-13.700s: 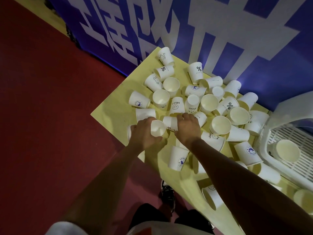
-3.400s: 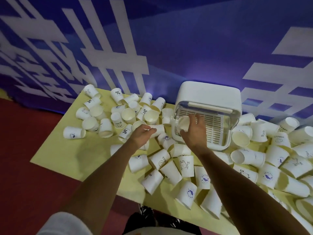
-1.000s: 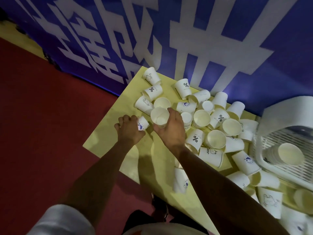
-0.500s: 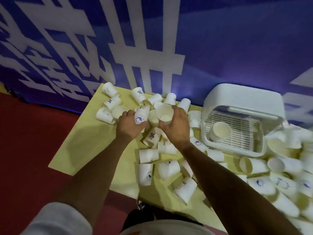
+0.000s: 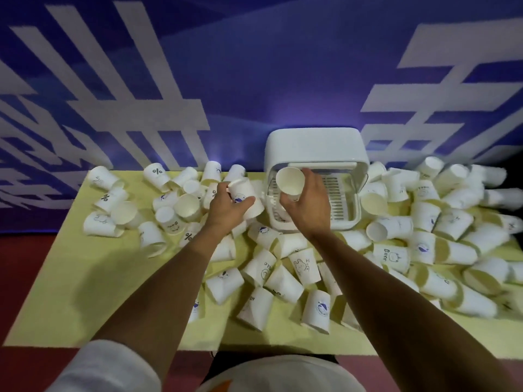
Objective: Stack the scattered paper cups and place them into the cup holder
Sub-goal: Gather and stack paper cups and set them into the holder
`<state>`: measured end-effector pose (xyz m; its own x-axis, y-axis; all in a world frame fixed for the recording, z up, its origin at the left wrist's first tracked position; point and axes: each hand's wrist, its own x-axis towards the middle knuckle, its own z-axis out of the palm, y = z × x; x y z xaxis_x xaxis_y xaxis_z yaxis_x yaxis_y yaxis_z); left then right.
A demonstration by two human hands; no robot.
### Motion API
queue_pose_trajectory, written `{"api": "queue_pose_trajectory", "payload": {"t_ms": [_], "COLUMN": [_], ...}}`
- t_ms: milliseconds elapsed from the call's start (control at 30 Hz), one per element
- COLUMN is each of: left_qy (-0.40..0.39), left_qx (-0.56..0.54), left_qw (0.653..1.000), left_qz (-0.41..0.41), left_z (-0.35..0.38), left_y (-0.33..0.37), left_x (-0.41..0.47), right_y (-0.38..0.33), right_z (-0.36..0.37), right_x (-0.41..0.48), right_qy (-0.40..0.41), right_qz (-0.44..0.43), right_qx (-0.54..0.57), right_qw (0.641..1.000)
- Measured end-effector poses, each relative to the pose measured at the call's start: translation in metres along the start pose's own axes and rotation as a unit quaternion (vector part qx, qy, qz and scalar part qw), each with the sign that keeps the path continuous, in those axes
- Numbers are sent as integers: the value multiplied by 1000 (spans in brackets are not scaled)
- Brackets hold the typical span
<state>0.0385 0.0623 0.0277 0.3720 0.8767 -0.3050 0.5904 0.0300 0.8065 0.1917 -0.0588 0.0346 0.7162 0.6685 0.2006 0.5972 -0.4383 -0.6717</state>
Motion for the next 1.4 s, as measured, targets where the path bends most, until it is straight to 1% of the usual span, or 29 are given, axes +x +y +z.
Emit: {"api": "queue_pose_trajectory", "payload": {"t_ms": [133, 300, 467, 567, 633, 700, 767, 933, 1033, 1100, 1167, 1300, 1400], "left_qy": [-34, -66, -41, -31, -31, -38, -53, -109, -134, -146, -158, -179, -160], "left_qx": [-29, -58, -72, -117, -173, -234, -273, -350, -370, -373, -352, -255, -203], "left_qw": [999, 994, 992, 986, 976, 961, 949, 915, 903, 899, 906, 939, 957], "left_qz": [-5, -67, -98, -114, -131, -140, -146, -170, -174, -177, -175, -146, -135], "left_z": [13, 13, 14, 17, 20, 23, 24, 24, 24, 24, 24, 28, 29], "left_y": [2, -10, -17, -11, -6, -2, 3, 16, 19, 20, 19, 16, 14], "left_x": [-8, -10, -6, -8, -7, -6, -6, -13, -16, -16, -15, -10, -9], "right_y": [18, 27, 33, 33, 30, 25, 19, 14, 12, 11, 8, 9, 13], "right_z": [-3, 5, 10, 10, 6, 2, -1, 8, 10, 8, 5, 2, -4], "right_x": [4, 4, -1, -5, -6, -6, -8, -14, -15, -15, -13, -6, -1], "right_qy": [-18, -57, -125, -127, -119, -120, -124, -161, -154, -147, -140, -91, -50], "right_qz": [6, 7, 37, 26, 0, -31, -44, -24, -4, 15, 36, 70, 77], "right_qx": [-6, -28, -50, -59, -46, -15, 22, 35, 69, 108, 130, 131, 110], "right_qw": [1000, 998, 990, 990, 992, 992, 991, 986, 986, 983, 981, 985, 990]}}
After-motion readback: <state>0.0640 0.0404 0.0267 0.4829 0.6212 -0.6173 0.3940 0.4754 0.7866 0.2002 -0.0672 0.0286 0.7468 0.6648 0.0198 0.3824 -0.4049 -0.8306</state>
